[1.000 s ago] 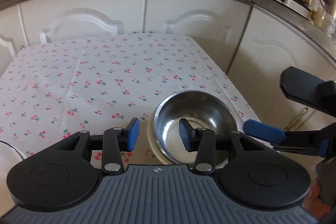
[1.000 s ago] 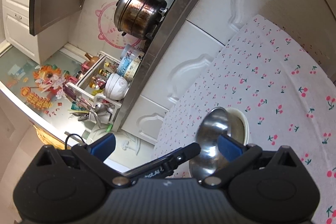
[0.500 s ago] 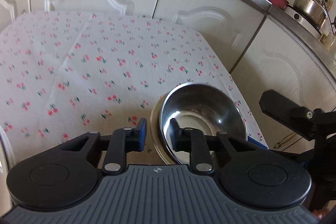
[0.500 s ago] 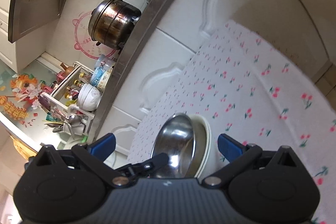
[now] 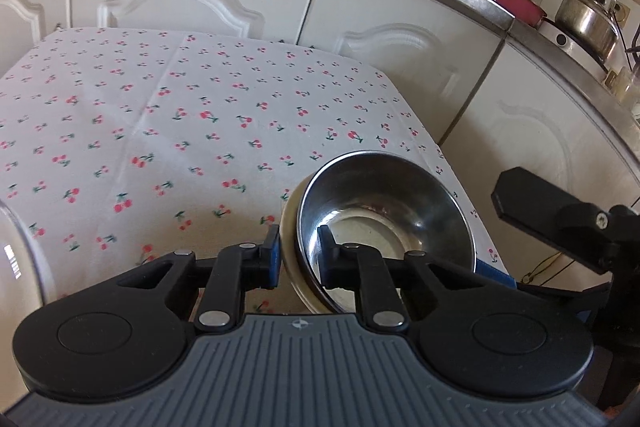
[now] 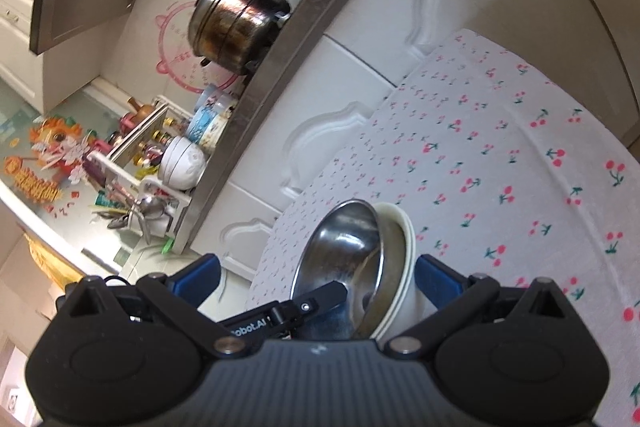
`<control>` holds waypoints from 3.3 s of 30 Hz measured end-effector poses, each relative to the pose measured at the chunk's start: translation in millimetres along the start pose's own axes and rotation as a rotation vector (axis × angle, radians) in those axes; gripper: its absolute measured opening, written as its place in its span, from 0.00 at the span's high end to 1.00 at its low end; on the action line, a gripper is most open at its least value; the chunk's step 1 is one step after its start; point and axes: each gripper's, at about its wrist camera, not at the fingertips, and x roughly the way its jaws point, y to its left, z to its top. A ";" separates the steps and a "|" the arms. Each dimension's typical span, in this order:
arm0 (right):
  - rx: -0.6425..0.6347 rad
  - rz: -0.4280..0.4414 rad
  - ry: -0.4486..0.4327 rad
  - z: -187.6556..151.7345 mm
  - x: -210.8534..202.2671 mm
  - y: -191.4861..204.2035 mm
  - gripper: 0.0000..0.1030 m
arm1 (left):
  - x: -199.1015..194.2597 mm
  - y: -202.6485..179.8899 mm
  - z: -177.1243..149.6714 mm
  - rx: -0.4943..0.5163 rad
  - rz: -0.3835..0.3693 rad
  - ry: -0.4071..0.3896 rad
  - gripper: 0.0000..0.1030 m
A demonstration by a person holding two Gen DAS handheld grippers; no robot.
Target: Organize plates and bowls
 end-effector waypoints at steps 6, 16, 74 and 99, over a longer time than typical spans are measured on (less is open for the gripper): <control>-0.028 0.025 0.020 -8.5 -0.2 15.9 0.00 | -24.8 11.7 -7.8 -0.023 0.000 -0.014 0.84; -0.058 0.048 0.086 -33.8 0.9 41.7 0.00 | -57.2 33.7 -24.9 -0.052 0.014 -0.022 0.83; -0.078 -0.192 0.136 -91.8 -0.9 23.6 0.67 | -60.8 48.5 -71.1 -0.023 0.004 0.020 0.73; -0.049 -0.116 0.116 -82.4 0.7 69.1 0.69 | -118.1 78.1 -44.1 -0.091 -0.051 -0.119 0.82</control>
